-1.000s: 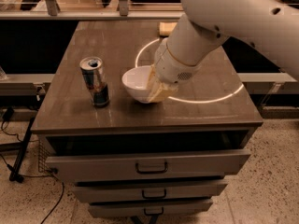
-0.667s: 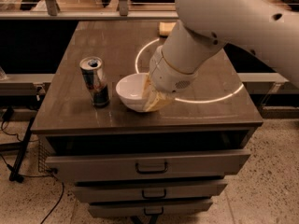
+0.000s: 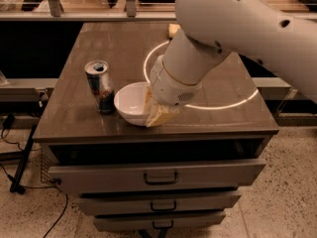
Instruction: Move white bowl near redbull can
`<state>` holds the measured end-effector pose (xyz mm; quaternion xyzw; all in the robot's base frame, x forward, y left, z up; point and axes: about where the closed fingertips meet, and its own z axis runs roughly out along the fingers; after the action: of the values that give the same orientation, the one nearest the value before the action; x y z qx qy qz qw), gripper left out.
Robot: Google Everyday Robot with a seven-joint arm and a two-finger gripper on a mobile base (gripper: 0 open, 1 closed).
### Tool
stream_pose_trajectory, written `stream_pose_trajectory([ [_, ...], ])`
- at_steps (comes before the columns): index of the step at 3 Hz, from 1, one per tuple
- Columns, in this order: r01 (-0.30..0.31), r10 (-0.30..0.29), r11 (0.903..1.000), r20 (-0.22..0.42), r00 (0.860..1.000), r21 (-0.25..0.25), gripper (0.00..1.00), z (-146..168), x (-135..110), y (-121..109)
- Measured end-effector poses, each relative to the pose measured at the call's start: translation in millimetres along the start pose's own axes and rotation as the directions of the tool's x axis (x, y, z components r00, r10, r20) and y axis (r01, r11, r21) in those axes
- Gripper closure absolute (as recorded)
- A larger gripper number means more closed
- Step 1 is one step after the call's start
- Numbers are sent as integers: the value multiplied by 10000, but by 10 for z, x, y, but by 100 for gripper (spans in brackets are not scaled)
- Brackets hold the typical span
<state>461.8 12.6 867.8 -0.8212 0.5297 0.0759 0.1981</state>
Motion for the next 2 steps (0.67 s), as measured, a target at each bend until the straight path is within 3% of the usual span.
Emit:
stream_pose_trajectory([
  [1,-47,47,10000,74,10000,-71,22,37,-40,12],
  [2,-450,449,9990,175,9988,9,0,63,-27,-31],
])
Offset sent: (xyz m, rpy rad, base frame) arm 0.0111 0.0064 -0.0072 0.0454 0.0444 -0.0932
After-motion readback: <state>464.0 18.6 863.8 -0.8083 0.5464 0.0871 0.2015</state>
